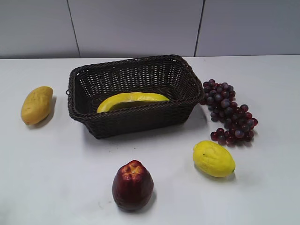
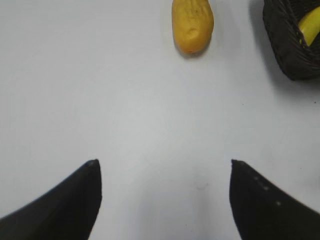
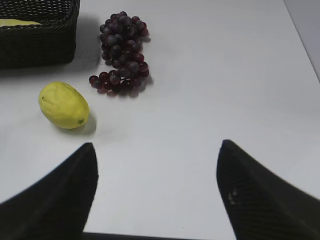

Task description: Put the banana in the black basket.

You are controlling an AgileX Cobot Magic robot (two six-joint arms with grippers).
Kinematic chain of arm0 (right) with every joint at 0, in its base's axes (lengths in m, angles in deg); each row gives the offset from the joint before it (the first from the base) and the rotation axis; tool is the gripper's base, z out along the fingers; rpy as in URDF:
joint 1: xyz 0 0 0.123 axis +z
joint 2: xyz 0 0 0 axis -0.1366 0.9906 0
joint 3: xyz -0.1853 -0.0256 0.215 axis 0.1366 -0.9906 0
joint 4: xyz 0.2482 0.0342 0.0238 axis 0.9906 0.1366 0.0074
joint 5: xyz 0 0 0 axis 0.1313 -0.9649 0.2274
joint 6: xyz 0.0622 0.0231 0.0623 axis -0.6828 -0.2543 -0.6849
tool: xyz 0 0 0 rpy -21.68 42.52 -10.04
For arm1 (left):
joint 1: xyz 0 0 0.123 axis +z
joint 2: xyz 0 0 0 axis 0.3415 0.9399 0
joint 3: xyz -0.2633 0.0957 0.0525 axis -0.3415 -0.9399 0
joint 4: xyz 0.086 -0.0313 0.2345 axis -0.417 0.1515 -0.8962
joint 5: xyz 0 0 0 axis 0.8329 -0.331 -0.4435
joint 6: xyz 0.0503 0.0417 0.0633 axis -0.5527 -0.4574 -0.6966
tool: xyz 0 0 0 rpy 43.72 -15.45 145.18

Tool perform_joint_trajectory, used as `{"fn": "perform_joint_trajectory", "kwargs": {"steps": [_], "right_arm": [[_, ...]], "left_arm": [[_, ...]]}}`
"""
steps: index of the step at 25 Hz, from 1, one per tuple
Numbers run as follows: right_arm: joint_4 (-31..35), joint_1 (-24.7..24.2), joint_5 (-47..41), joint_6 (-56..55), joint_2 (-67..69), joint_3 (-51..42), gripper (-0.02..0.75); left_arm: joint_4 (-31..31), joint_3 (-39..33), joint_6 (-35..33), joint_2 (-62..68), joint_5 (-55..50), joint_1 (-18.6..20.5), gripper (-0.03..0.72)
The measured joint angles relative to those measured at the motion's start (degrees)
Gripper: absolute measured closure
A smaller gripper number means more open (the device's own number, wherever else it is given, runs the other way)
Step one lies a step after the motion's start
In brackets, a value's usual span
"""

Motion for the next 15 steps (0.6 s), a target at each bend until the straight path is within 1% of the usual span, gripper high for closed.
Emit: {"fn": "perform_joint_trajectory", "kwargs": {"steps": [4, 8, 11, 15], "right_arm": [[0.00, 0.00, 0.00, 0.00, 0.00, 0.00, 0.147], [0.00, 0.00, 0.00, 0.00, 0.00, 0.00, 0.147], [0.00, 0.00, 0.00, 0.00, 0.00, 0.00, 0.147], [0.00, 0.00, 0.00, 0.00, 0.00, 0.00, 0.147]], "left_arm": [[0.02, -5.30, 0.00, -9.43, 0.19, 0.00, 0.109], [0.14, -8.83, 0.00, -16.66, 0.31, 0.00, 0.110], [0.14, -10.90, 0.02, -19.06, 0.91, 0.00, 0.112], [0.14, -11.24, 0.02, -19.32, 1.10, 0.00, 0.113]]}}
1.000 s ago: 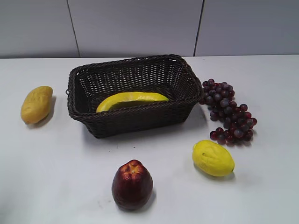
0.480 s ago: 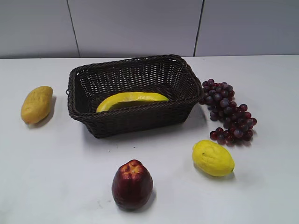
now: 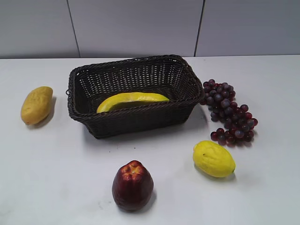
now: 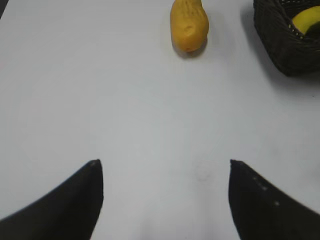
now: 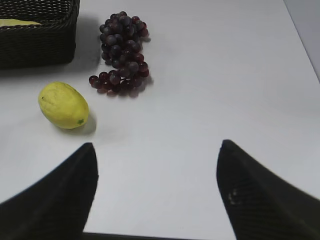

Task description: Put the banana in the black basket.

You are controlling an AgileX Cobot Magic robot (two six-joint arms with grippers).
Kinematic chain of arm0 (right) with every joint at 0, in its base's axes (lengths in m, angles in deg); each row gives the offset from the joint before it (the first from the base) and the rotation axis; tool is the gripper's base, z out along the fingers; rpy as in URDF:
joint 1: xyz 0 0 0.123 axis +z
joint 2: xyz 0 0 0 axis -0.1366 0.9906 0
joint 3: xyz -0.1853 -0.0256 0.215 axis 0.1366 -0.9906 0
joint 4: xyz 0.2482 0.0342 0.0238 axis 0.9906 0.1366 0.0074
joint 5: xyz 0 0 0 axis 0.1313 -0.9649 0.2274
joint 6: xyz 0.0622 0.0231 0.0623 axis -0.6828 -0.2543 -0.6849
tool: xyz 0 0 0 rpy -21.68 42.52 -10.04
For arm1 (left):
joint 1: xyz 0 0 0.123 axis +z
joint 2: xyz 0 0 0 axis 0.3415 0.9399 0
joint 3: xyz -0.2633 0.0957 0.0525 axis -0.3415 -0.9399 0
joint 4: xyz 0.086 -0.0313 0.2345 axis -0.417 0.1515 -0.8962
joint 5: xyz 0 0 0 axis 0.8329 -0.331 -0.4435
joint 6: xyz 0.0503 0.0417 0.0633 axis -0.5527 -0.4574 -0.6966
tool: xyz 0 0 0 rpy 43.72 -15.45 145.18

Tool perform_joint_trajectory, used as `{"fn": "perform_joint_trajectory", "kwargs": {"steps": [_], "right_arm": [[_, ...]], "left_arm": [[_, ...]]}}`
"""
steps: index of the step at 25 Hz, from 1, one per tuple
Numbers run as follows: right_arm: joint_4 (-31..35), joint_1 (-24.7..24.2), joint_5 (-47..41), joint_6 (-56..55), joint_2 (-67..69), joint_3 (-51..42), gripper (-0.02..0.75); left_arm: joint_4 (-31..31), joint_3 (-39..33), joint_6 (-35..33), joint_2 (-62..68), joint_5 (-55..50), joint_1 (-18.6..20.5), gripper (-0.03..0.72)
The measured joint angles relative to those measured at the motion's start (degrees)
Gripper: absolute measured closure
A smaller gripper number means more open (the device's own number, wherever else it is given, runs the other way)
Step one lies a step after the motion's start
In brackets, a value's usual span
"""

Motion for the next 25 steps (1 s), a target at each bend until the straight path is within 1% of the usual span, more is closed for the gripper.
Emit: {"fn": "perform_joint_trajectory", "kwargs": {"steps": [11, 18, 21, 25], "right_arm": [[0.00, 0.00, 0.00, 0.00, 0.00, 0.00, 0.147], [0.00, 0.00, 0.05, 0.00, 0.00, 0.00, 0.147], [0.00, 0.00, 0.05, 0.00, 0.00, 0.00, 0.147], [-0.06, 0.00, 0.00, 0.00, 0.00, 0.00, 0.147]], "left_arm": [[0.00, 0.00, 0.00, -0.72, 0.11, 0.05, 0.132], [0.00, -0.37, 0.00, -10.15, 0.29, -0.07, 0.132], [0.00, -0.37, 0.00, -14.20, 0.35, -0.07, 0.143], [0.00, -0.40, 0.00, -15.65, 0.41, -0.07, 0.162]]}}
